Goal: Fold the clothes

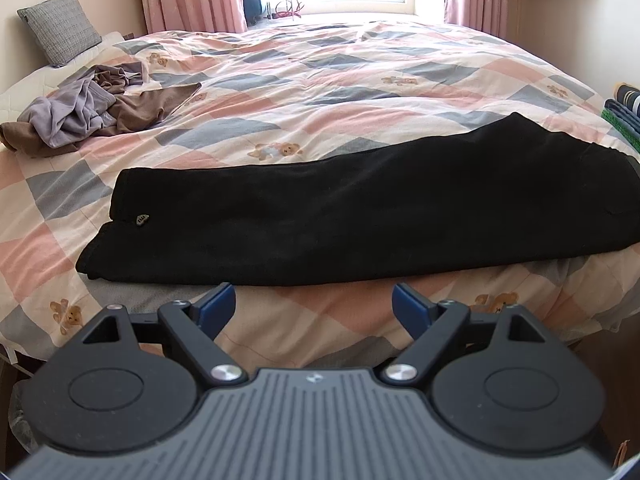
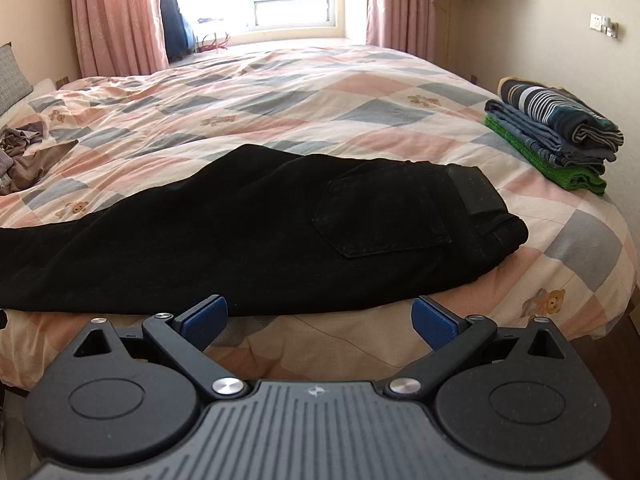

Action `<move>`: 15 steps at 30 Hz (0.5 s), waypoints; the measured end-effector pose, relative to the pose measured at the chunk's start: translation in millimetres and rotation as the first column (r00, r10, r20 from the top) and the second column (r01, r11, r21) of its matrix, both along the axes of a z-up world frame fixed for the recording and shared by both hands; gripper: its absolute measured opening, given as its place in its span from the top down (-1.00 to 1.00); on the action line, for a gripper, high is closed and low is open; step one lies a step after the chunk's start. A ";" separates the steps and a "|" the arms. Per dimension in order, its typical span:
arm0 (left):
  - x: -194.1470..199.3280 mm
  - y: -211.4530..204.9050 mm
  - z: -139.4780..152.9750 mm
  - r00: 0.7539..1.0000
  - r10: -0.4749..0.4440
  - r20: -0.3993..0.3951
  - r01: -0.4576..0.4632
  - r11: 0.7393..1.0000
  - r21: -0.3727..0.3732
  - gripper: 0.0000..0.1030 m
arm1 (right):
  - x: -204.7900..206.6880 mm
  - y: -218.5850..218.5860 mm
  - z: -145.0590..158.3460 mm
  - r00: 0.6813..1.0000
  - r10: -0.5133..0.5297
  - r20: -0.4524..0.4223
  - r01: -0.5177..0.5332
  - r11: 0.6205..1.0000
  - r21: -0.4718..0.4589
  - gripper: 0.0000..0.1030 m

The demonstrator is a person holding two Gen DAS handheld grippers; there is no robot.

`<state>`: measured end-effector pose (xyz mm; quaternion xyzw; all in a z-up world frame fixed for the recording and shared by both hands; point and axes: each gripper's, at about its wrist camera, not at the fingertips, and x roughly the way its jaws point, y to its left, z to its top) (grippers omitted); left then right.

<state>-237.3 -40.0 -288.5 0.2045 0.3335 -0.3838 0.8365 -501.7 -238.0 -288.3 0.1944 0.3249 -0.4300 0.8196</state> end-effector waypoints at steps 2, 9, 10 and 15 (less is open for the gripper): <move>-0.7 -1.4 -1.3 1.000 0.002 -0.005 -0.002 1.000 0.003 -0.62 | 2.8 -0.2 -1.8 1.000 0.001 -0.005 -0.001 1.000 0.001 -0.96; 8.0 -4.1 -8.6 1.000 0.010 -0.024 -0.010 1.000 0.013 -0.64 | 10.2 -3.1 -6.1 1.000 -0.004 -0.024 0.005 1.000 0.005 -0.96; 9.7 -4.3 -9.8 1.000 0.013 -0.027 -0.012 1.000 0.015 -0.64 | 12.1 -3.1 -6.5 1.000 -0.001 -0.027 0.001 1.000 0.003 -0.96; 18.3 -5.8 -15.6 0.999 0.025 -0.040 -0.024 0.999 0.025 -0.64 | 21.5 -3.2 -8.5 0.999 0.014 -0.044 -0.014 1.000 -0.010 -1.00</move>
